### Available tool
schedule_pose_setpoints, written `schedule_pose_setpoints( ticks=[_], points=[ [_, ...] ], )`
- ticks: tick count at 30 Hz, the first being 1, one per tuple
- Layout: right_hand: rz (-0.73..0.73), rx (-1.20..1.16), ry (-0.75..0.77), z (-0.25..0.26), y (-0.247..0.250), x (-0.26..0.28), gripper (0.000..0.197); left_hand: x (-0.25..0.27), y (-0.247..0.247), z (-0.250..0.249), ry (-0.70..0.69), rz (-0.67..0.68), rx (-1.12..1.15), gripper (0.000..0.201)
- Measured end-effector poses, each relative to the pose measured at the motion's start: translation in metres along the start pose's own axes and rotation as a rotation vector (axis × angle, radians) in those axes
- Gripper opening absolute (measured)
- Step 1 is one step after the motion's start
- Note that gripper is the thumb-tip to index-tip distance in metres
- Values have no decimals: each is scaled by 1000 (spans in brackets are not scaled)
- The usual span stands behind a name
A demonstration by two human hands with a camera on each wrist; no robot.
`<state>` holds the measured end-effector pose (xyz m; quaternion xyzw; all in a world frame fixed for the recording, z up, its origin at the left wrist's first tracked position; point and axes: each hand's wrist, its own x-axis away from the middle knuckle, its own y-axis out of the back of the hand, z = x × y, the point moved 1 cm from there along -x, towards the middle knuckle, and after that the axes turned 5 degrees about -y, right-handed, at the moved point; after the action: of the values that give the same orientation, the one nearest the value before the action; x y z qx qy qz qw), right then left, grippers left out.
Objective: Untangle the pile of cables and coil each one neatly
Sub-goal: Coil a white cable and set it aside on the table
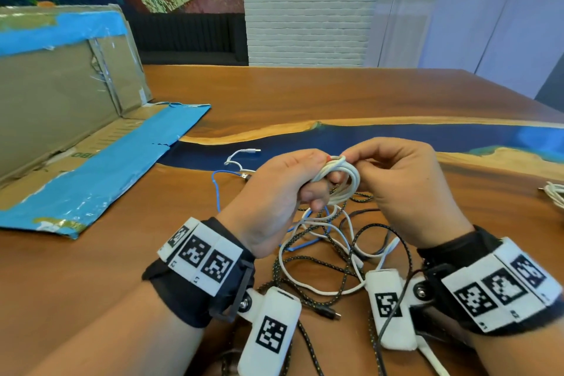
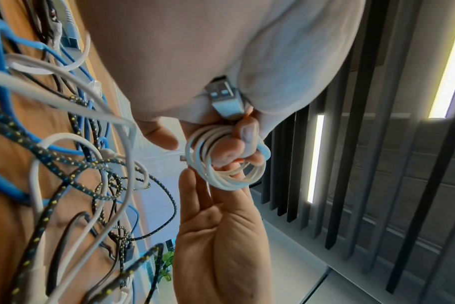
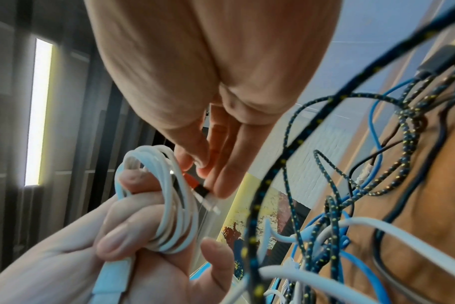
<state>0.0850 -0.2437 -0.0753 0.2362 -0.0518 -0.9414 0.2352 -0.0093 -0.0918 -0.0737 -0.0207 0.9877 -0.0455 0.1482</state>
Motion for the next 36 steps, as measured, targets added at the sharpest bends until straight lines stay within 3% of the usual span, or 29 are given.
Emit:
schedule_pose_setpoints(
  ticks=[7,10,17,23,25,29,36],
  points=[
    [206,-375,-154,1,-9,4,21,-2,11,-5,-11,-98,28,35],
    [269,-368,-170,-1,-9,4,19,-2,14,-5,-18,-96,-1,36],
    [177,-246,-127,-5,-18,6,22,-4,12,2,-28,-61,-82,40],
    [139,-366,-154,2,-17,7,33,-5,8,4,-114,-74,-55,30],
    [139,-382,-155,3,-17,7,31,-6,9,4,-154,-116,-6,22],
    [82,-392,-148,1,-17,5,22,-5,9,5,-190,-92,10,30],
    [-2,-365,-147,2,-15,3,16,-5,11,4,-231,-147,-171,28]
  ],
)
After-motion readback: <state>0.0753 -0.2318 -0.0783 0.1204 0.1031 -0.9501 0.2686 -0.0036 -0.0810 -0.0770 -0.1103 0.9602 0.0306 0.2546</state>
